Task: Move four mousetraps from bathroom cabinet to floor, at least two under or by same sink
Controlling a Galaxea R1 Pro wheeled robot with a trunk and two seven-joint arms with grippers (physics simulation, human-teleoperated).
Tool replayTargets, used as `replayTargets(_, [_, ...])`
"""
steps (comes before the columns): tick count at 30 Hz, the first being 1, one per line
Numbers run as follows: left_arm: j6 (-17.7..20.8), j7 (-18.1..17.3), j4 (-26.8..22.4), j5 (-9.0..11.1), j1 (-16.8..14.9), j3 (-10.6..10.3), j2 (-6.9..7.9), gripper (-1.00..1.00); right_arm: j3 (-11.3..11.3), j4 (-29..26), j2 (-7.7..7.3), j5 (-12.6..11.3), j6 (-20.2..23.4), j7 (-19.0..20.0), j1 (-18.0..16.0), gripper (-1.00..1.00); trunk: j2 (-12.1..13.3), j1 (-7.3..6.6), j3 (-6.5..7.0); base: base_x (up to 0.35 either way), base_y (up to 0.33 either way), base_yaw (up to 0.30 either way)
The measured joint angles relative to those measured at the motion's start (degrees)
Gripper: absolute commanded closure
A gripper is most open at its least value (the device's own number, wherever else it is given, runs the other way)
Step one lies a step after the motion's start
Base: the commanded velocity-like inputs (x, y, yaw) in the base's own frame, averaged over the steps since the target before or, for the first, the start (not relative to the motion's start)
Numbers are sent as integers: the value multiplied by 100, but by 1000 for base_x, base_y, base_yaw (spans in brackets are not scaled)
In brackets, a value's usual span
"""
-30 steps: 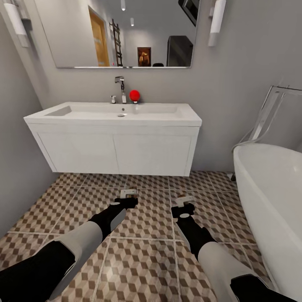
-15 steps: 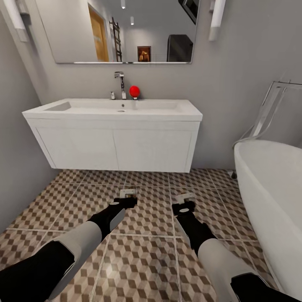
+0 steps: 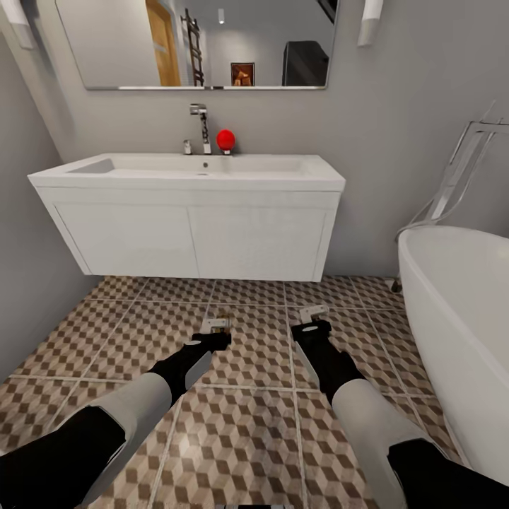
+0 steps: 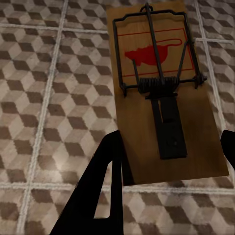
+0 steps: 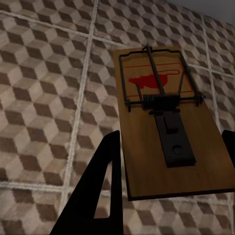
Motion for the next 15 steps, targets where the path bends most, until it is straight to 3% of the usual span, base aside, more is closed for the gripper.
replayTargets(15, [8,0,0,0,0,0,0,100,-1,52,0,-13,51,0,-39,100,-20,39,-333,0,0,0])
